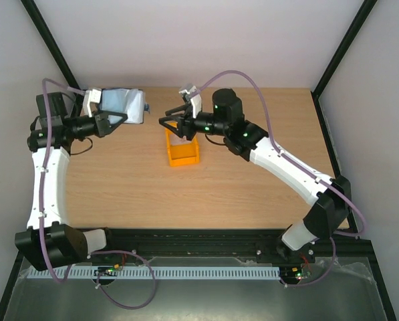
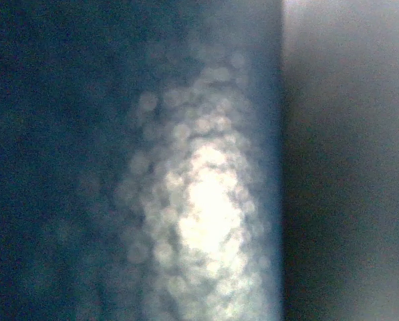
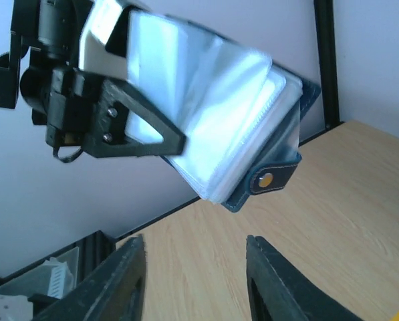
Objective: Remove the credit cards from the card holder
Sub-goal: Remove the credit card from the card holder.
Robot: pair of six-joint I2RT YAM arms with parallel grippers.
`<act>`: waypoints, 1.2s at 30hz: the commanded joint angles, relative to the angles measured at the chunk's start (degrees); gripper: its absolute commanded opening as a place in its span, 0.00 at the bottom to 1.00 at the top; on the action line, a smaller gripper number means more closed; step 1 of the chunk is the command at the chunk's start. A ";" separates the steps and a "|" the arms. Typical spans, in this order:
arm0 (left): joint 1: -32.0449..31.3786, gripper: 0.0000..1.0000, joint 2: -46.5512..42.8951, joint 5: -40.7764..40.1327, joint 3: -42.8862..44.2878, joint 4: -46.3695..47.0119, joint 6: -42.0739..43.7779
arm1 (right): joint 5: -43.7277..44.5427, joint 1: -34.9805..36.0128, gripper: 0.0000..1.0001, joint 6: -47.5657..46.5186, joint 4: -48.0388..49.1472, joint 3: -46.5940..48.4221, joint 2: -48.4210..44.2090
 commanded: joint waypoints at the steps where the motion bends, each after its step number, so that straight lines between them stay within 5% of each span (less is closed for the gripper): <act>1: -1.07 0.09 -2.20 13.14 7.09 -8.06 7.67 | -4.44 0.08 0.45 4.89 10.63 -3.04 -3.81; 8: -1.64 0.09 -0.95 21.13 19.05 -20.83 15.95 | -4.74 0.44 0.80 13.08 19.81 -7.29 -6.93; 10: -1.78 0.09 -0.89 21.05 20.94 -21.74 15.91 | -4.30 1.25 0.99 14.08 22.03 -8.33 -7.12; 21: -2.49 0.09 -1.28 23.60 21.94 -25.94 20.34 | -2.36 6.17 0.99 14.69 25.30 -3.85 -2.79; 27: -2.51 0.08 -1.55 23.52 21.02 -27.19 22.61 | -2.49 6.31 0.76 14.15 24.14 -1.49 -0.67; 36: -3.35 0.08 -1.63 19.05 20.46 -36.14 37.53 | -6.66 6.28 0.18 11.34 22.81 0.36 -0.78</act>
